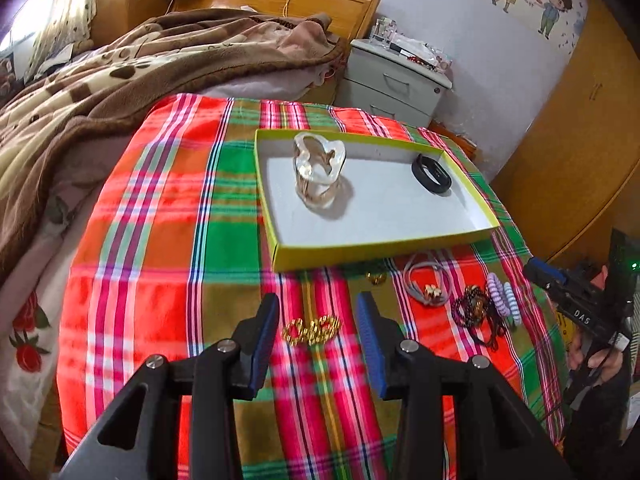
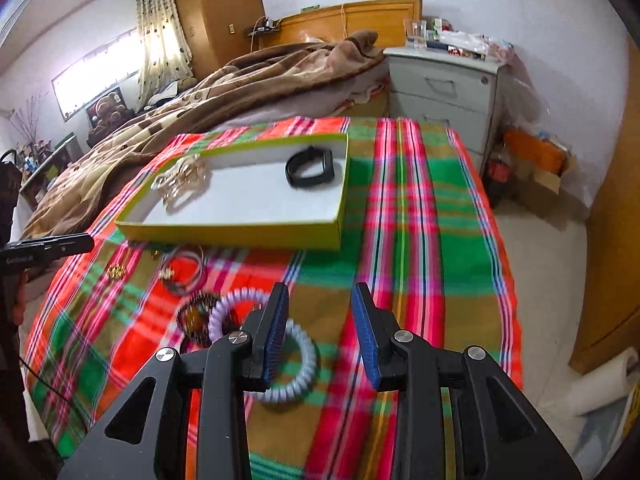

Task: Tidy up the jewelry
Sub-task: 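Grasp the gold chain with the left tool while the right tool grasps the pale blue coil hair tie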

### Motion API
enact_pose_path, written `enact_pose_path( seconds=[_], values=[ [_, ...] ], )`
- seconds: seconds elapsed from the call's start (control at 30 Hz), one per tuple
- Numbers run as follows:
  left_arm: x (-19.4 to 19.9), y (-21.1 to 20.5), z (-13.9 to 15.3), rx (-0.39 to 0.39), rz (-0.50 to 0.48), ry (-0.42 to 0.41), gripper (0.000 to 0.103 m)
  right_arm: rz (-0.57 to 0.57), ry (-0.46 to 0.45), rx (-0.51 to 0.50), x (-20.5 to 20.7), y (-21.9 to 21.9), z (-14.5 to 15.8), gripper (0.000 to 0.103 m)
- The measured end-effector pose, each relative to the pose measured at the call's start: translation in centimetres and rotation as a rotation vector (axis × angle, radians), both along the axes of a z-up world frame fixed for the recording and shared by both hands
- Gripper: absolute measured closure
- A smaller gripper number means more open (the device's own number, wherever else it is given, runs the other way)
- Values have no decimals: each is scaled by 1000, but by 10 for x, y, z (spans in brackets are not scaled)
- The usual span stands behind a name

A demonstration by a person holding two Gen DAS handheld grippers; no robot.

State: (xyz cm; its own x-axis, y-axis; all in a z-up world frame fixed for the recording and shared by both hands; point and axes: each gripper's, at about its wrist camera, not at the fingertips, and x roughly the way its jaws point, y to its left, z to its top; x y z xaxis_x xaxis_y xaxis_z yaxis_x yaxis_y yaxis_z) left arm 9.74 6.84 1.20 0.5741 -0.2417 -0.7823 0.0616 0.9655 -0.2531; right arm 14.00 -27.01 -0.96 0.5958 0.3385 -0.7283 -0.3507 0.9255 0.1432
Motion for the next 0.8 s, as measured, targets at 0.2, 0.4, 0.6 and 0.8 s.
enact_pose_path(
  seconds=[0.2,0.4,0.6,0.8],
  values=[
    [-14,17,-9,-21,46,7,62,28,33,-3,-6,-3,-14,69],
    [-22,26,-15,-14,78,22,61,53,49,-18,-8,0,-22,69],
    [-21,20,-19,-6,63,34,61,64,49,-74,-9,7,-26,69],
    [-20,14,-24,6,49,51,61,67,34,-132,-12,14,-27,79]
  ],
)
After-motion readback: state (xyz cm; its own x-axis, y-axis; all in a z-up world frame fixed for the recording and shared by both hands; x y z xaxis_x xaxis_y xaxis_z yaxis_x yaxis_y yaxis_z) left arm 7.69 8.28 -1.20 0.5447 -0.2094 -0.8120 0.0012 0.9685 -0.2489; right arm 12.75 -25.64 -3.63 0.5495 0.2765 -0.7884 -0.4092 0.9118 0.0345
